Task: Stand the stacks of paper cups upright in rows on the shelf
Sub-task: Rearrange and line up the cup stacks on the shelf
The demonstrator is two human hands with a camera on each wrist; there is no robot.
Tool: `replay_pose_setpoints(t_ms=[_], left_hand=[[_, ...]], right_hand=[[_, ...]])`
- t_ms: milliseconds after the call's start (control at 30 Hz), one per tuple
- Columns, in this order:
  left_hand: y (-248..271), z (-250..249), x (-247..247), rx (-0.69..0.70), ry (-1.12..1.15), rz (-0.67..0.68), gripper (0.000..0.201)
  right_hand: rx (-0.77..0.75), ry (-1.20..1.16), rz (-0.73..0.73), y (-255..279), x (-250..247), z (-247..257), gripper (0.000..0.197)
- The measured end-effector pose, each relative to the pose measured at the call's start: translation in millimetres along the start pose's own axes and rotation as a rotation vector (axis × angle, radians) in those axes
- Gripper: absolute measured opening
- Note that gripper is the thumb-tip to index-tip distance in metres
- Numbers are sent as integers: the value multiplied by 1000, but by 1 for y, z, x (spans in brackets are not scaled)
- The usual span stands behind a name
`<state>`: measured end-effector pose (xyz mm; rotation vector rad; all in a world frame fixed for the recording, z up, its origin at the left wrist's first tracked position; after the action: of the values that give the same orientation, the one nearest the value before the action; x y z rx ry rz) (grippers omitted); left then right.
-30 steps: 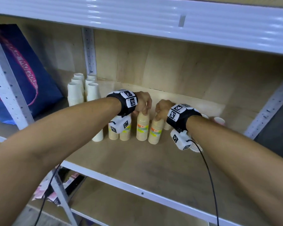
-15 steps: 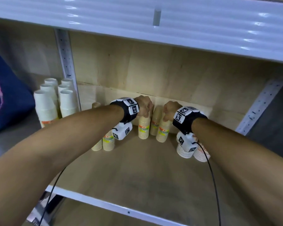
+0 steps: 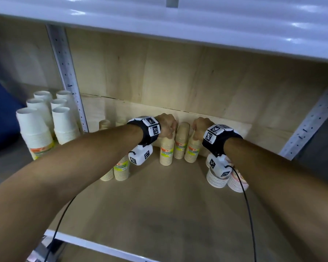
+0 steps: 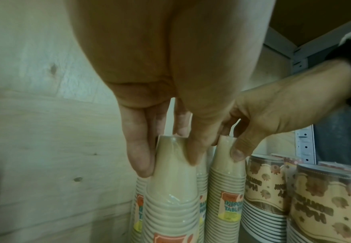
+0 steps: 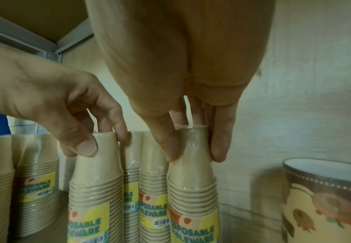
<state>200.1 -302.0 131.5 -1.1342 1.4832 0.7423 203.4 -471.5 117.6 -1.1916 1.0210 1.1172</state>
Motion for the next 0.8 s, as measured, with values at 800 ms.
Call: replay_pose_setpoints(t_ms=[800], left_hand=[[9,-3,-14,-2,30,-28,48]], right_hand=[[1,-94,-141,3,-27,-5,39]])
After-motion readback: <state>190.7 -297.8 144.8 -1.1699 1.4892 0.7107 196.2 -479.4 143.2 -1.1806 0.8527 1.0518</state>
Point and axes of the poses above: each hand's wrist, its own y-axis away from the middle knuckle, its own x-axis out of the palm, z = x × y, the point moved 2 cm from there along -y, towards the middle knuckle, and after that the axes turned 13 degrees about -z, right-handed, at the moved point
